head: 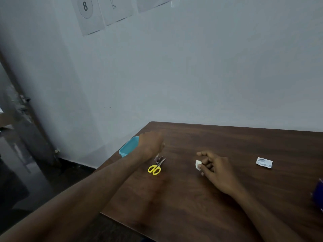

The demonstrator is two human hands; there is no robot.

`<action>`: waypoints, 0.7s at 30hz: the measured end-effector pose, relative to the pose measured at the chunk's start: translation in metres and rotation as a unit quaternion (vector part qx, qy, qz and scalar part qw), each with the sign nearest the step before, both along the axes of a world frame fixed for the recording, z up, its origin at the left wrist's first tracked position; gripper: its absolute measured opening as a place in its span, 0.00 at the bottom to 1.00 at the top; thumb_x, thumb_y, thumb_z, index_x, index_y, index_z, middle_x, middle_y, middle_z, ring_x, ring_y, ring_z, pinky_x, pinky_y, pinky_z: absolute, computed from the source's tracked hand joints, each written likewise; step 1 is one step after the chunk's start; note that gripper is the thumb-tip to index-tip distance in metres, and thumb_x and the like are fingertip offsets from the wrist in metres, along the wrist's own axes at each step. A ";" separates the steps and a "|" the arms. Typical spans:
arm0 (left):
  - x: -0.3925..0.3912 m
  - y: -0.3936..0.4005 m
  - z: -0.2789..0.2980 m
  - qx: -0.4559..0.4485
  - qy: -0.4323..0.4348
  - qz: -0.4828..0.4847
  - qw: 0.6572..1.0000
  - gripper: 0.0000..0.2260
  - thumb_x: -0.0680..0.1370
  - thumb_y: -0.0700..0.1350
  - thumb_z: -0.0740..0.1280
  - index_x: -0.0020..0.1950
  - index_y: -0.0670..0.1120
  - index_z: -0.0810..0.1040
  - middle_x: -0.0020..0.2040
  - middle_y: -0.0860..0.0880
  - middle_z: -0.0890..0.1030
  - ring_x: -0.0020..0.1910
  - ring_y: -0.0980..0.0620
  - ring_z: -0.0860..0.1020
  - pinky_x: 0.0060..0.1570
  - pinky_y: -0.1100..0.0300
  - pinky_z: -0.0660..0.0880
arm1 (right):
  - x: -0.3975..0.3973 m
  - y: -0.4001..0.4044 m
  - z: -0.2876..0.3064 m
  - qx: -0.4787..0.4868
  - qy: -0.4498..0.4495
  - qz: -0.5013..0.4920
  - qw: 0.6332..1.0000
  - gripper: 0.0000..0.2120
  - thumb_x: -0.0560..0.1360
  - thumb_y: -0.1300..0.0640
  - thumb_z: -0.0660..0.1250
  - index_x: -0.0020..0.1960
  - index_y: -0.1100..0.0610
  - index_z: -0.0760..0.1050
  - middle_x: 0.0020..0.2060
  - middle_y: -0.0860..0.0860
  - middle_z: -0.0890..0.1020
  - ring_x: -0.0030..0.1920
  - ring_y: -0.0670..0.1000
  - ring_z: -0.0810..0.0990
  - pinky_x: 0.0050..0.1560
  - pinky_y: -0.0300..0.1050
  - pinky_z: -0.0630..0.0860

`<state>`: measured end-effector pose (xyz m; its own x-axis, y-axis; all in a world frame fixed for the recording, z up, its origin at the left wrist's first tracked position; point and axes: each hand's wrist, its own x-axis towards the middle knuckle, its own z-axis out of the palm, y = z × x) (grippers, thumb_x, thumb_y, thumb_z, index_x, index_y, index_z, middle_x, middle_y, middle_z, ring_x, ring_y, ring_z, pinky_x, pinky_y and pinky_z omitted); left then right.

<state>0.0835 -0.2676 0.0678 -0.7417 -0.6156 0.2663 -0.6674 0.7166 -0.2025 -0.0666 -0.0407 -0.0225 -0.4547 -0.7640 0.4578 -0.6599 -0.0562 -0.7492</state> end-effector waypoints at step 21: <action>-0.124 0.065 -0.090 0.538 0.476 -0.202 0.666 0.09 0.80 0.42 0.76 0.59 0.44 0.81 0.41 0.50 0.88 0.29 0.57 0.78 0.31 0.64 0.76 | -0.084 -0.008 -0.019 -0.101 -0.215 -0.215 0.947 0.02 0.76 0.58 0.79 0.47 0.52 0.87 0.41 0.49 0.90 0.45 0.52 0.90 0.56 0.61 0.86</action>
<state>-0.0403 -0.2027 -0.0220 -0.7149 -0.6312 0.3008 0.1652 0.2656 0.9498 -0.1502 -0.0483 -0.0414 -0.8813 -0.3825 0.2776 -0.2915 -0.0225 -0.9563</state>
